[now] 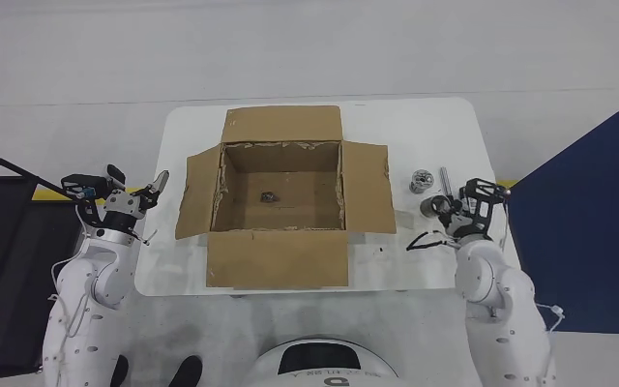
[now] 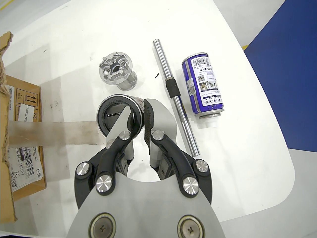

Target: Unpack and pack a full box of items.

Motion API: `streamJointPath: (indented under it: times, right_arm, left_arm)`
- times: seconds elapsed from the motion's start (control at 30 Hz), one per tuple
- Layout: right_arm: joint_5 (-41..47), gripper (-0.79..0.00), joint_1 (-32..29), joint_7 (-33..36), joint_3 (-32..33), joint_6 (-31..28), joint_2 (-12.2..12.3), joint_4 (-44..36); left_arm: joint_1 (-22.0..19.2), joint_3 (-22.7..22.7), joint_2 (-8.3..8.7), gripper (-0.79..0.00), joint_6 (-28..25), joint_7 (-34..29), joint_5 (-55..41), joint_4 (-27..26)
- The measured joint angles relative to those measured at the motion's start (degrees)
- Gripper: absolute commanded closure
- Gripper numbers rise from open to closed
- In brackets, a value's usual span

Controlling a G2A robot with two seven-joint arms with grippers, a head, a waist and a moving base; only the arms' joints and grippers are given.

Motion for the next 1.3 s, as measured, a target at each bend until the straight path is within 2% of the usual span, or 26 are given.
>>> streamJointPath:
  times: [0.17, 0.63, 0.73, 1.0, 1.13, 1.3]
  right_arm:
    - [-1.4, 0.000, -0.2, 0.8, -0.5, -1.6, 0.2, 0.8]
    - [-8.8, 0.000, 2.2, 11.1, -1.8, -2.9, 0.7, 2.4]
    - [-9.5, -0.108, 2.9, 13.1, -1.9, -2.9, 0.8, 1.8]
    - [-12.3, -0.203, 5.7, 18.2, -2.8, -2.8, 0.9, 0.9]
    - [-14.2, -0.222, 7.7, 21.5, -3.8, -3.0, 1.0, 2.3]
    - [-15.3, -0.194, 9.5, 24.0, -4.9, -3.4, 1.0, 4.0]
  left_arm:
    - [0.0, 0.0, 0.00, -0.785, 0.0, 0.0, 0.0, 0.0]
    - [0.0, 0.0, 0.00, -0.785, 0.0, 0.0, 0.0, 0.0]
    - [0.0, 0.0, 0.00, -0.785, 0.0, 0.0, 0.0, 0.0]
    - [0.0, 0.0, 0.00, -0.785, 0.0, 0.0, 0.0, 0.0]
    - [0.0, 0.0, 0.00, -0.785, 0.0, 0.0, 0.0, 0.0]
    - [0.0, 0.0, 0.00, -0.785, 0.0, 0.0, 0.0, 0.0]
